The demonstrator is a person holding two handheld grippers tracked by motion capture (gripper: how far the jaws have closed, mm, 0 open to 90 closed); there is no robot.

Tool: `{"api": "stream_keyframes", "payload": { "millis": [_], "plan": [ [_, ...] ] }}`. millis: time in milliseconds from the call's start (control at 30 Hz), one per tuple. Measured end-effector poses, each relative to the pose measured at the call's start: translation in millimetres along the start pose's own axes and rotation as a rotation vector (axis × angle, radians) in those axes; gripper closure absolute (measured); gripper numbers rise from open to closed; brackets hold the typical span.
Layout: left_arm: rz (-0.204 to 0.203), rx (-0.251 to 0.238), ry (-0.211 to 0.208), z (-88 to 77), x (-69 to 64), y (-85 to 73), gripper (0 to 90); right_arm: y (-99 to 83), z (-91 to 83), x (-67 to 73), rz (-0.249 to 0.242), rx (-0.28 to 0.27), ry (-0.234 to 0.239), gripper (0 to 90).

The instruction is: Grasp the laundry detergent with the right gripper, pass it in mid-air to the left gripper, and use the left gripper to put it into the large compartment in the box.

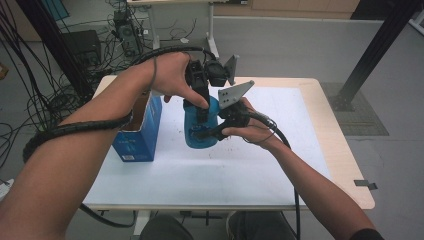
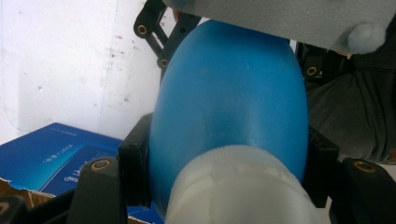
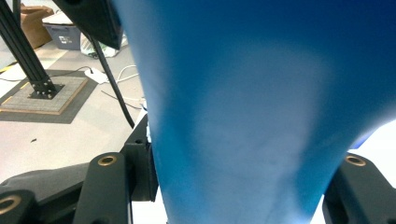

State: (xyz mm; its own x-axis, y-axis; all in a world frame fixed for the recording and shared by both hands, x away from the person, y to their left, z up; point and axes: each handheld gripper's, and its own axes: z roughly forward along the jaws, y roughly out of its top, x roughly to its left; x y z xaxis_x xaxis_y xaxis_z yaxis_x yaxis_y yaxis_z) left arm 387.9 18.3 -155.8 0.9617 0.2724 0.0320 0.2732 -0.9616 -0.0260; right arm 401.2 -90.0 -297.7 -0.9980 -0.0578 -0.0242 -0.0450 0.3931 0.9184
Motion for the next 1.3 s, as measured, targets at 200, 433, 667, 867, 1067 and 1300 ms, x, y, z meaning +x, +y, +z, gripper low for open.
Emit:
{"api": "stream_keyframes", "payload": {
  "millis": [200,433,667,867,1067,1300],
  "plan": [
    [-0.004,0.001,0.004,0.0,-0.5,-0.4,37.3,-0.8,0.6,-0.8,0.010,-0.004,-0.004,39.1],
    [-0.003,0.000,0.005,0.9,-1.0,1.1,37.3,-1.4,0.1,-0.7,0.018,0.006,-0.005,39.9],
    [-0.004,-0.003,0.009,-1.9,-0.3,0.9,37.4,-0.6,-0.9,-0.9,0.014,-0.009,-0.010,40.0],
    [-0.003,0.001,0.010,-1.9,-0.7,1.1,37.4,-1.1,-0.7,-1.2,0.039,-0.007,-0.007,38.7],
    [-0.005,0.005,0.009,-3.6,-0.9,1.0,37.4,-0.1,-1.4,-0.3,0.021,-0.007,-0.011,39.4],
    [-0.013,0.000,0.004,-3.9,-0.4,0.2,37.3,0.4,-1.9,-0.2,0.022,-0.012,-0.010,39.3]
  ]
}}
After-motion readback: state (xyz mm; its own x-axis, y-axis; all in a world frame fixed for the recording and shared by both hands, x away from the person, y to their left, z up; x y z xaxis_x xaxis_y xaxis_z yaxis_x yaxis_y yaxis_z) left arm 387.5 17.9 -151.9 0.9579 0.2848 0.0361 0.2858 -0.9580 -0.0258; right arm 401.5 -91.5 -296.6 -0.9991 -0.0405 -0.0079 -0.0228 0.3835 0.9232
